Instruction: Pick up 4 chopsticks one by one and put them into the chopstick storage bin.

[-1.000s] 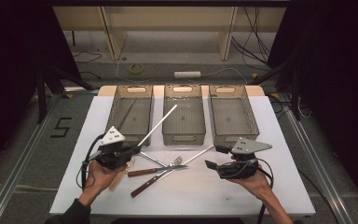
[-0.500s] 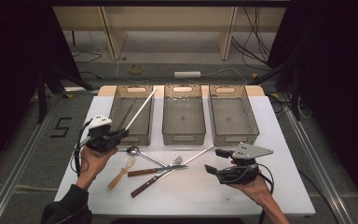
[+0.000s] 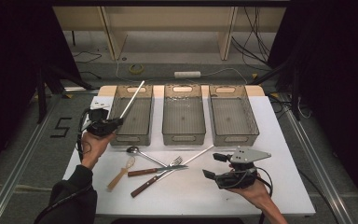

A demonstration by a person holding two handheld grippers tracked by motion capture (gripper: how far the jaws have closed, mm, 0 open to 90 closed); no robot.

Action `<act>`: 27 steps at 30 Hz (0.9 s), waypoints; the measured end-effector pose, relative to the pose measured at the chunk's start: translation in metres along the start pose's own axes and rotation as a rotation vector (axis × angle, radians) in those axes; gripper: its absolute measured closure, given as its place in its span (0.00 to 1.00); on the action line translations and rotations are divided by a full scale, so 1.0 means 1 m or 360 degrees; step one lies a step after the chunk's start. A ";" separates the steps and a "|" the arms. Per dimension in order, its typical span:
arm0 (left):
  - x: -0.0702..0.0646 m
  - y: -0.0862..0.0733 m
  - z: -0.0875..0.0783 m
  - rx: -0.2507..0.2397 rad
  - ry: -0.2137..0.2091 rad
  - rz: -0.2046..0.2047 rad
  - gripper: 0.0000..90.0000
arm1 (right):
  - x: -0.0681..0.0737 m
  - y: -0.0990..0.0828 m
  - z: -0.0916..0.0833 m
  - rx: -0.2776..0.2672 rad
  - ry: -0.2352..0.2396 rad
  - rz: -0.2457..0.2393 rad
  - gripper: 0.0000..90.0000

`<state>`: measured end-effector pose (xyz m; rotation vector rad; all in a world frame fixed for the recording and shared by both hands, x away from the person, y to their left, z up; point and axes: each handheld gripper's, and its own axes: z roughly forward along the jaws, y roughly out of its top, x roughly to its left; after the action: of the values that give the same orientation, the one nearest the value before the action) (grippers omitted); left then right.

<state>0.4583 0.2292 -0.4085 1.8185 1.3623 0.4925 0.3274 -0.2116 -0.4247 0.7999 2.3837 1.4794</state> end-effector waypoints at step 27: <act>0.013 0.007 0.027 0.0128 0.0109 -0.0059 0.95 | 0.002 0.000 0.000 0.0005 0.0015 -0.0017 0.34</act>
<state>0.4863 0.2309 -0.4211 1.8526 1.4787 0.4908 0.3259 -0.2099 -0.4244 0.7813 2.3940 1.4791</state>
